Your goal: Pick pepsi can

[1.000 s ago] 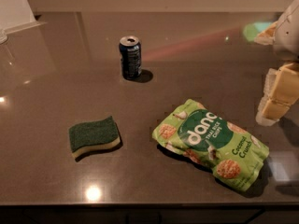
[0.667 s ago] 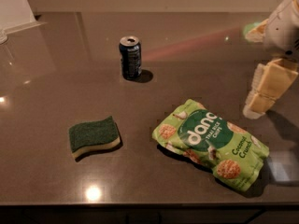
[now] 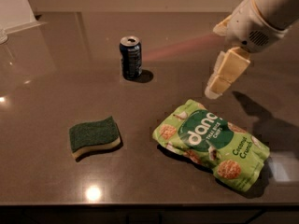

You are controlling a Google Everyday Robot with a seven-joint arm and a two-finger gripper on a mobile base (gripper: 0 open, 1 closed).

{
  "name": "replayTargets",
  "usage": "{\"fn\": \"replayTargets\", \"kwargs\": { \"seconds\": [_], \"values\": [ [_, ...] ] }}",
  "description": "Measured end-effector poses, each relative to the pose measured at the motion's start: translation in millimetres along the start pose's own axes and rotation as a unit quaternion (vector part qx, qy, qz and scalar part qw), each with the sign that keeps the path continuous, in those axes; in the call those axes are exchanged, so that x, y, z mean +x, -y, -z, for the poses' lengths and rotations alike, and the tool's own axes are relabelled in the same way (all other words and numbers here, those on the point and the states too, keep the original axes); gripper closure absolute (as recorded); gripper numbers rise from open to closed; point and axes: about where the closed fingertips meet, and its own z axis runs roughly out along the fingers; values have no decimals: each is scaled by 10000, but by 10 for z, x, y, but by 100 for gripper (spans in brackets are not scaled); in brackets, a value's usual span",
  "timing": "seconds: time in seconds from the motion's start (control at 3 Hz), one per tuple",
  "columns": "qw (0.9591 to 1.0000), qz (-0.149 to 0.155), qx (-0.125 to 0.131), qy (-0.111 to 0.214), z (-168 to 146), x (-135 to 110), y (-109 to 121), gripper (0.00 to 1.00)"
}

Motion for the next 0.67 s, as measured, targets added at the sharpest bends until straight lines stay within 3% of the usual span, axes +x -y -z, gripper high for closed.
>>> {"fn": "replayTargets", "kwargs": {
  "seconds": [0.67],
  "values": [
    [9980, 19, -75, 630, -633, -581, 396, 0]
  ]
}}
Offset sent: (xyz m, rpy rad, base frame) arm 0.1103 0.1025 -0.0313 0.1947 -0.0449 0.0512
